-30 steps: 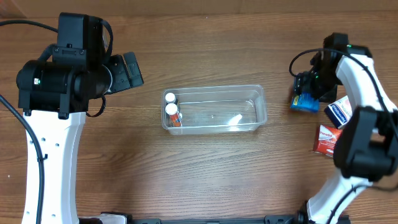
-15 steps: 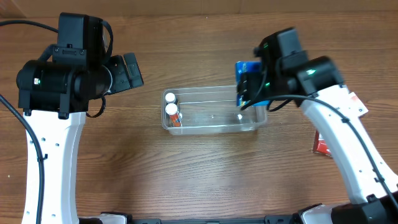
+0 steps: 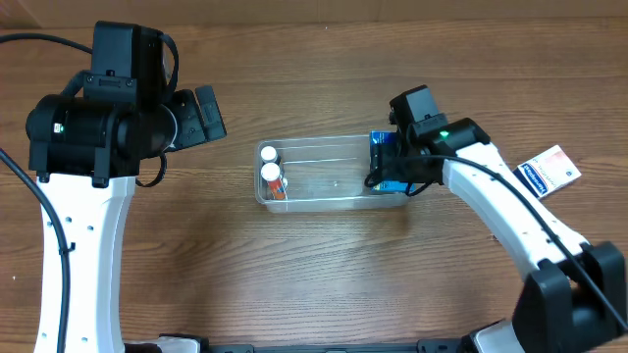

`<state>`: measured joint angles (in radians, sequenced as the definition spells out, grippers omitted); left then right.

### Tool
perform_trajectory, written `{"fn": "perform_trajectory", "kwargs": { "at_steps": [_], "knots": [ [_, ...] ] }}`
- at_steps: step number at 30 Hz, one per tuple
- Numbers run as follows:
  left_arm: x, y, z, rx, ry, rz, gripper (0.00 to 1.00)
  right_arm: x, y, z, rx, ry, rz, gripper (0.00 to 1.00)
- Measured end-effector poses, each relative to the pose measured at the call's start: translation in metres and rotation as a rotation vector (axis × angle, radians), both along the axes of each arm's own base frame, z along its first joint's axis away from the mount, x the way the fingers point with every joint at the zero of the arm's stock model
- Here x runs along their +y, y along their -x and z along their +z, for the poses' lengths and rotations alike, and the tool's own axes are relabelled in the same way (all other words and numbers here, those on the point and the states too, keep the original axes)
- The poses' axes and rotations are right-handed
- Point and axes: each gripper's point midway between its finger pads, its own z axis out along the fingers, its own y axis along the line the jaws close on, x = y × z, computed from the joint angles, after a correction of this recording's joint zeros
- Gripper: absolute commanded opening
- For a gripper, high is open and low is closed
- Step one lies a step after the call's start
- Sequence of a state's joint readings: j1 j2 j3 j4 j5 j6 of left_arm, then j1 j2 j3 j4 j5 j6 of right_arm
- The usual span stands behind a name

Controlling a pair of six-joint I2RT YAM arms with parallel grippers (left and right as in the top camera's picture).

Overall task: Pack container
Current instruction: 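Carry blue VapoDrops box into container's right side and release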

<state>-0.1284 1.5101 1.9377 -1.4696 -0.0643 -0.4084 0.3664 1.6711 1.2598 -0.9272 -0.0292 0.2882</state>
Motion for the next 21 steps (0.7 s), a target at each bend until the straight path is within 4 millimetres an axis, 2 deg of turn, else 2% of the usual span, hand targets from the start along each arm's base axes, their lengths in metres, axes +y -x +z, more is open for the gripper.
{"fn": "perform_trajectory", "kwargs": {
  "at_steps": [2,5,6,12,15,18,19,20,21],
  "knots": [
    [0.0,0.0,0.0,0.0,0.0,0.0,1.0,-0.001,0.0,-0.009,0.023,0.013,-0.001,0.77],
    [0.0,0.0,0.0,0.0,0.0,0.0,1.0,0.0,0.001,-0.02,0.052,0.021,0.002,0.96],
    [0.0,0.0,0.0,0.0,0.0,0.0,1.0,0.001,0.0,-0.022,0.052,0.021,0.006,1.0],
    [0.0,0.0,0.0,0.0,0.0,0.0,1.0,0.0,0.0,-0.016,0.06,0.027,0.001,1.0],
    [0.0,0.0,0.0,0.0,-0.001,0.0,1.0,0.0,-0.017,0.025,-0.007,0.036,-0.01,1.0],
    [0.0,0.0,0.0,0.0,-0.001,0.0,1.0,-0.011,-0.039,0.087,-0.151,0.05,-0.054,1.0],
    [0.0,0.0,0.0,0.0,-0.001,0.0,1.0,-0.02,-0.047,0.114,-0.217,0.045,-0.087,1.0],
    [0.0,0.0,0.0,0.0,-0.001,0.0,1.0,-0.035,-0.054,0.143,-0.291,0.04,-0.136,1.0],
    [0.0,0.0,0.0,0.0,-0.001,0.0,1.0,-0.054,-0.058,0.164,-0.342,0.04,-0.188,1.0]
  ]
}}
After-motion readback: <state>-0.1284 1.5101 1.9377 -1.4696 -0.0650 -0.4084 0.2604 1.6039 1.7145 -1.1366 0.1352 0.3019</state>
